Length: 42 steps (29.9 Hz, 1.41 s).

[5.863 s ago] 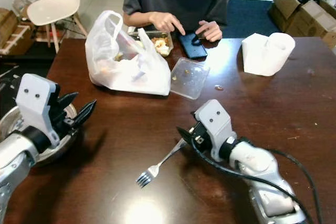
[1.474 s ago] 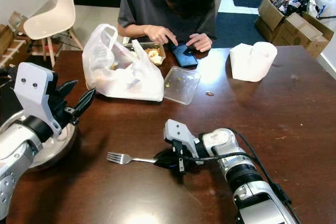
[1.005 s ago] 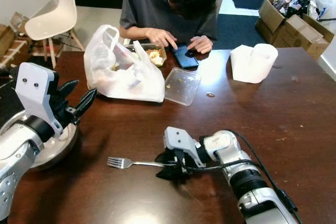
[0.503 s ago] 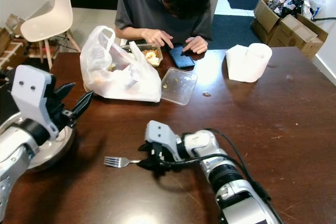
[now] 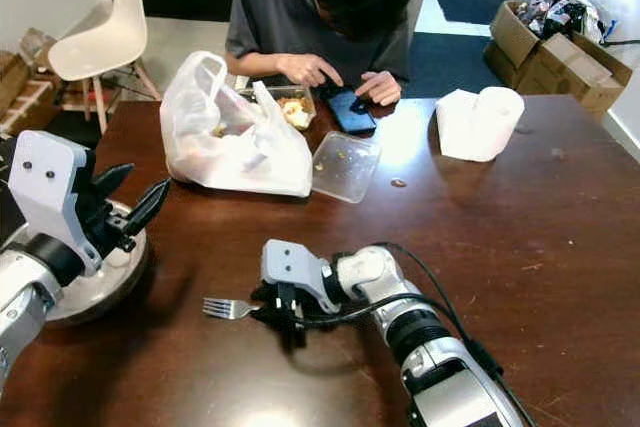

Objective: Setting the table

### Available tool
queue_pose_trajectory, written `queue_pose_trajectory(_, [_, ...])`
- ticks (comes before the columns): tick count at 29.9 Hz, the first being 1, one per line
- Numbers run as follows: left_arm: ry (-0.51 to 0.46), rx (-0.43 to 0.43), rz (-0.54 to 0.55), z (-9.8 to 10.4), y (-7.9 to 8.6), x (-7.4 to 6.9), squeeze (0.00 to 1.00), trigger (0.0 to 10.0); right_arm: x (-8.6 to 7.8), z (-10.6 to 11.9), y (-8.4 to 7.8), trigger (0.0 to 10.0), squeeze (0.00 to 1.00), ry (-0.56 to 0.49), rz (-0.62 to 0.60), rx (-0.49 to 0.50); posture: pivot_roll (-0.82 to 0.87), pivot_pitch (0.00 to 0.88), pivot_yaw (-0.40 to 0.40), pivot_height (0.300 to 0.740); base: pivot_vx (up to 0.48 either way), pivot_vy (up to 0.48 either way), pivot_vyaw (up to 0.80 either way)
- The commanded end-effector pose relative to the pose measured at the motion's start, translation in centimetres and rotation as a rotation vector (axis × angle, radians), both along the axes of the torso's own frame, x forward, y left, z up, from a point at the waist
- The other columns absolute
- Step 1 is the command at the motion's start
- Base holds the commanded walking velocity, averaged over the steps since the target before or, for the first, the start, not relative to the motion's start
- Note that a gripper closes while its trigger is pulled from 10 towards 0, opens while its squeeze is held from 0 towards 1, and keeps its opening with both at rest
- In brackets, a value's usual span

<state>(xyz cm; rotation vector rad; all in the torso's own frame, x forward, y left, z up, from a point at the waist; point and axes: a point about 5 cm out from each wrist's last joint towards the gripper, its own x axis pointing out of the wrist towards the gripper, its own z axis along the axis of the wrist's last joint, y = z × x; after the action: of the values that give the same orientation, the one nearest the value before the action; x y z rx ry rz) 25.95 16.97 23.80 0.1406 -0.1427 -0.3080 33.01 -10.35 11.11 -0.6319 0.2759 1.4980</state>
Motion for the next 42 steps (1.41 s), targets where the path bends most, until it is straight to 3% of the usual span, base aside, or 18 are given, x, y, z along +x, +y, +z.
queue_pose_trajectory(1, [0.019,0.003,-0.001,-0.3,0.0,-0.2,0.00,10.0,-1.7,-3.8,-2.4,0.0,0.00,0.147,-0.036,-0.148,0.10,0.088,0.091,0.740,0.000,0.000,0.00])
queue_pose_trajectory(9, [0.071,0.081,-0.109,-0.5,0.7,-0.8,0.00,10.0,-1.8,-3.3,-3.3,0.0,0.00,0.176,-0.073,-0.068,0.09,0.078,0.095,0.740,0.000,0.000,0.00])
queue_pose_trajectory(12, [0.121,0.107,-0.180,-0.8,1.2,-1.7,0.00,10.0,-1.6,-2.6,-3.3,0.0,0.00,0.174,-0.113,-0.002,0.09,0.075,0.097,0.740,0.000,0.000,0.00])
queue_pose_trajectory(16, [0.208,0.147,-0.353,-1.0,1.5,-3.4,0.00,10.0,-1.2,-1.5,-3.6,0.0,0.00,0.143,-0.188,0.099,0.08,0.062,0.103,0.740,0.000,0.000,0.00])
queue_pose_trajectory(19, [0.237,0.162,-0.411,-1.2,1.5,-4.0,0.00,10.0,-1.2,-1.0,-3.9,0.0,0.00,0.124,-0.215,0.136,0.08,0.057,0.104,0.740,0.000,0.000,0.00])
queue_pose_trajectory(30, [0.307,0.208,-0.534,-2.4,1.3,-4.9,0.00,10.0,-3.0,1.3,-5.9,0.0,0.00,0.034,-0.349,0.269,0.02,0.033,0.108,0.740,0.000,0.000,0.00])
queue_pose_trajectory(33, [0.305,0.193,-0.547,-2.8,0.8,-4.7,0.00,10.0,-3.7,2.8,-5.4,0.0,0.00,-0.017,-0.407,0.370,0.01,0.025,0.109,0.740,0.000,0.000,0.00])
queue_pose_trajectory(35, [0.305,0.193,-0.547,-2.8,0.8,-4.7,0.00,10.0,-3.7,2.8,-5.4,0.0,0.00,-0.017,-0.407,0.370,0.01,0.025,0.109,0.740,0.000,0.000,0.00])
queue_pose_trajectory(36, [0.289,0.165,-0.547,-2.8,0.5,-4.4,0.00,10.0,-3.7,4.1,-4.9,1.8,0.00,-0.057,-0.457,0.443,0.00,0.017,0.106,0.740,0.000,0.000,0.00])
queue_pose_trajectory(38, [0.283,0.152,-0.545,-2.7,0.4,-4.3,0.00,10.0,-3.8,4.6,-4.6,1.8,0.00,-0.070,-0.478,0.471,0.00,0.017,0.106,0.740,0.000,0.000,0.00])
queue_pose_trajectory(39, [0.275,0.134,-0.542,-2.7,0.2,-4.2,0.00,10.0,-3.9,5.1,-4.4,10.0,0.00,-0.089,-0.509,0.500,-0.02,0.011,0.101,0.740,0.000,0.000,0.00])
queue_pose_trajectory(42, [0.261,0.103,-0.528,-2.5,0.0,-3.9,0.00,10.0,-4.0,5.3,-3.9,10.0,0.00,-0.137,-0.583,0.535,-0.02,0.006,0.099,0.740,0.000,0.000,0.00])
